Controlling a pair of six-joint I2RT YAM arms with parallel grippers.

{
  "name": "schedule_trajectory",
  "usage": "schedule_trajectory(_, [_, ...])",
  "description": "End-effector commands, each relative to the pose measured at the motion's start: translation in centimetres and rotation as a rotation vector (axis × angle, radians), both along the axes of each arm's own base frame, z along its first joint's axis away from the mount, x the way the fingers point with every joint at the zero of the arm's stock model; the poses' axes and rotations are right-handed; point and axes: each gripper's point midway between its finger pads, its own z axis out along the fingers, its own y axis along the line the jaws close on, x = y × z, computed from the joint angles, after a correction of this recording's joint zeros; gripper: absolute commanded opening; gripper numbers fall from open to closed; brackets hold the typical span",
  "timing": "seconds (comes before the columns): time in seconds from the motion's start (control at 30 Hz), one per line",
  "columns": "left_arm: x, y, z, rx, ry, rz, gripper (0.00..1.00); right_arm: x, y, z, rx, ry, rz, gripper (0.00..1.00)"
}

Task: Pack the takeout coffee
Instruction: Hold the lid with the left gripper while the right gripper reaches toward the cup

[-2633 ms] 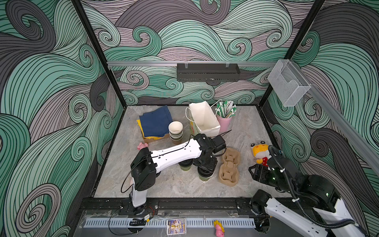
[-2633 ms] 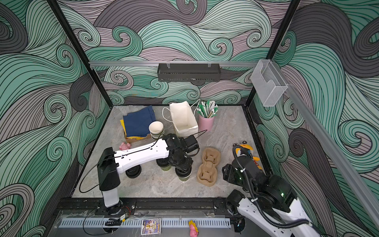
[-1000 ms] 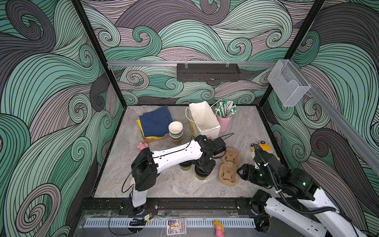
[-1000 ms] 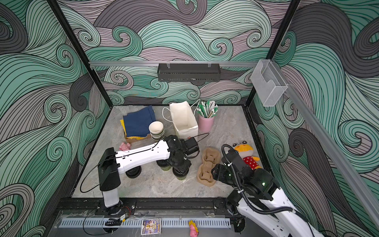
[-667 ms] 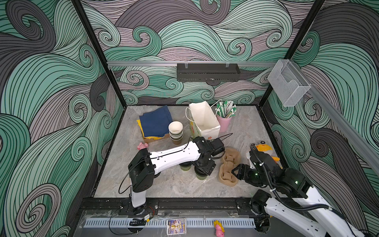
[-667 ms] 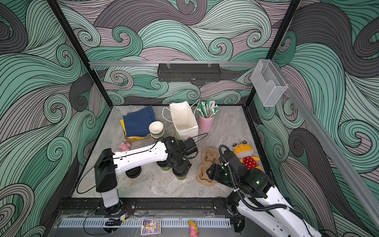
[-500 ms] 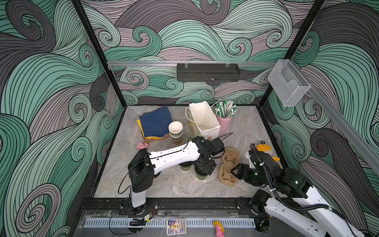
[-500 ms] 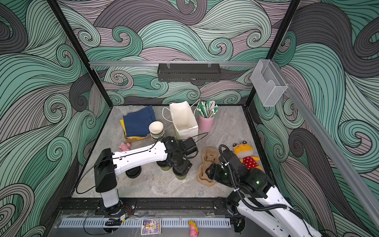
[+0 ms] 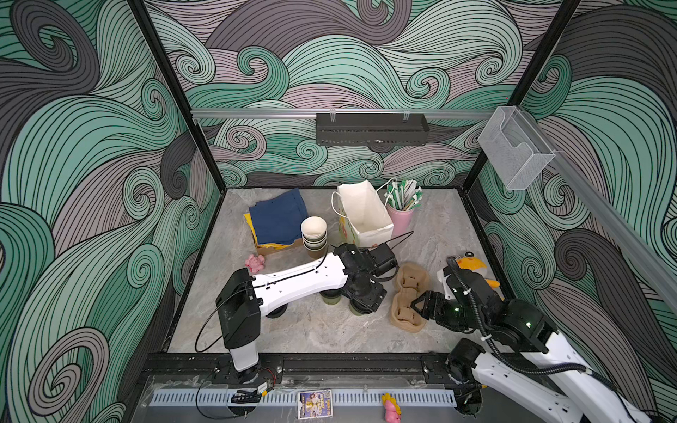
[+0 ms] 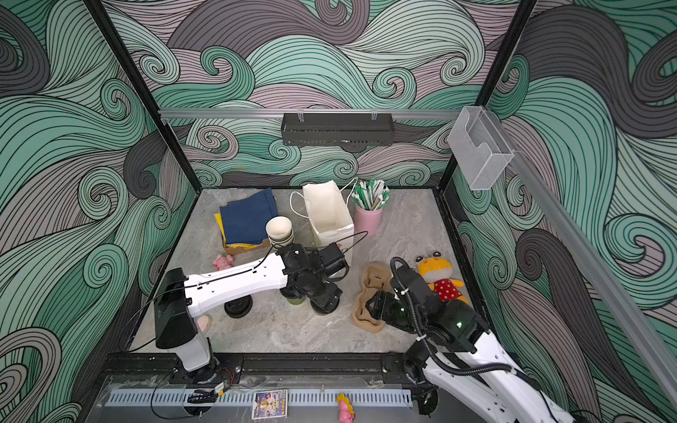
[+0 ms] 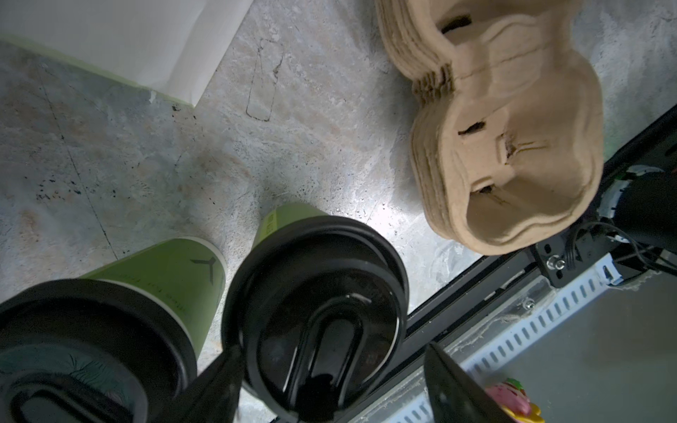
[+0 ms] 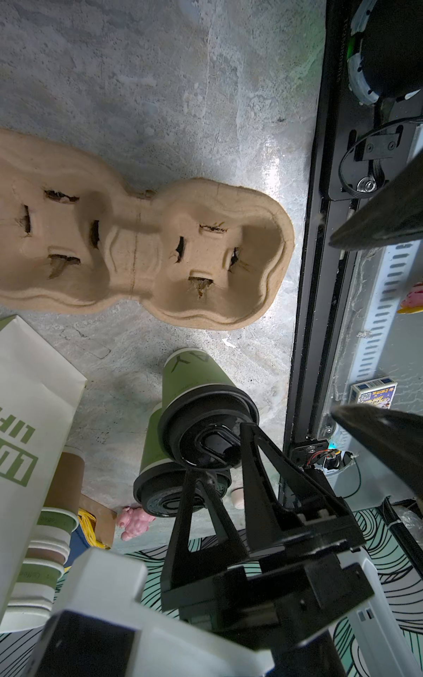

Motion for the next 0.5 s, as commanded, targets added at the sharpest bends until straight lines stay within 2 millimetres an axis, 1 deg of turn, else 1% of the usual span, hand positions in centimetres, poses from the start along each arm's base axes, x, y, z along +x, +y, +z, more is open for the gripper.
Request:
schedule_trajectory(0.0, [0.3,0.1,0.5,-0.01,-0.002,0.022,0.74,0.1,0.1,0.2,0.004,0.008,0.001,0.69])
schedule_trajectory(0.17, [0.7,-0.2,1.3,-0.058,-0.028,0.033,0.74,0.0,0.2,0.2,0.009,0.009,0.003,0.69])
schedule_trajectory(0.3, [1.2,0.7,0.9,-0.009,-0.032,0.066,0.73,0.0,0.2,0.2,0.011,0.009,0.005,0.69])
schedule_trajectory(0.47, [1.2,1.8,0.3,0.028,-0.021,0.097,0.66,-0.1,0.4,0.0,0.005,0.018,0.022,0.68])
